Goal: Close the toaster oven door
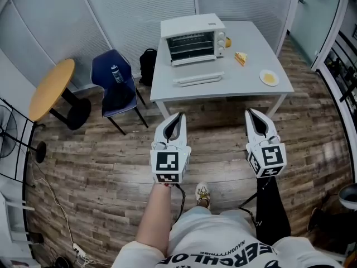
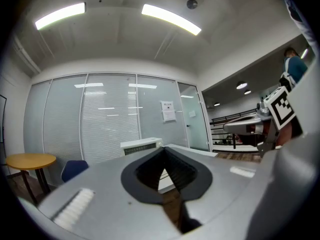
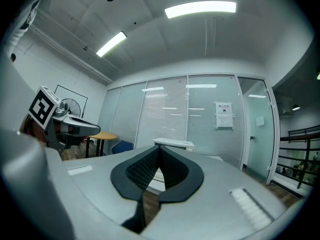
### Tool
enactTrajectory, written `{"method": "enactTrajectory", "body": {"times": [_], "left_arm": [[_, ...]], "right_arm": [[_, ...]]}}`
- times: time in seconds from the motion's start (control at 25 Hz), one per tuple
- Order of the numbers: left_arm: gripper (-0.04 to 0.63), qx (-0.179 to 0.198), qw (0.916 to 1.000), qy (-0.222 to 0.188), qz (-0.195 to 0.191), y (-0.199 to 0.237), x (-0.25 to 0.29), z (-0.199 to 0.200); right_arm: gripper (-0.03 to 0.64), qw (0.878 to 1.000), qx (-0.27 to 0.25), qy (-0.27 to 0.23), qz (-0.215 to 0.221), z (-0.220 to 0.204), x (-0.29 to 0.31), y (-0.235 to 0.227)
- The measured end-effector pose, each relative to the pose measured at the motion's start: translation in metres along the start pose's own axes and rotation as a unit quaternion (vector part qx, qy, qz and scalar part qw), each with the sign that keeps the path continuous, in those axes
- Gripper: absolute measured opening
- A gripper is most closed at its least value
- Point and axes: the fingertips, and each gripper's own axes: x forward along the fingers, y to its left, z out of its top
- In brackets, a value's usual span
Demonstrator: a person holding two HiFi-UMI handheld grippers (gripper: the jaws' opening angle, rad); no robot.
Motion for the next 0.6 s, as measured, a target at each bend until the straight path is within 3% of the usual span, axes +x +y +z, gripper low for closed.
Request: {"method": "enactTrajectory", "body": {"times": [0.6], "left_arm": [[0.055, 0.006, 0.9997, 0.000, -0.024, 0.066, 0.118, -0.010]], "right_arm": [[0.003, 1.000, -0.008, 0.013, -0.019, -0.018, 0.121, -0.029]]}}
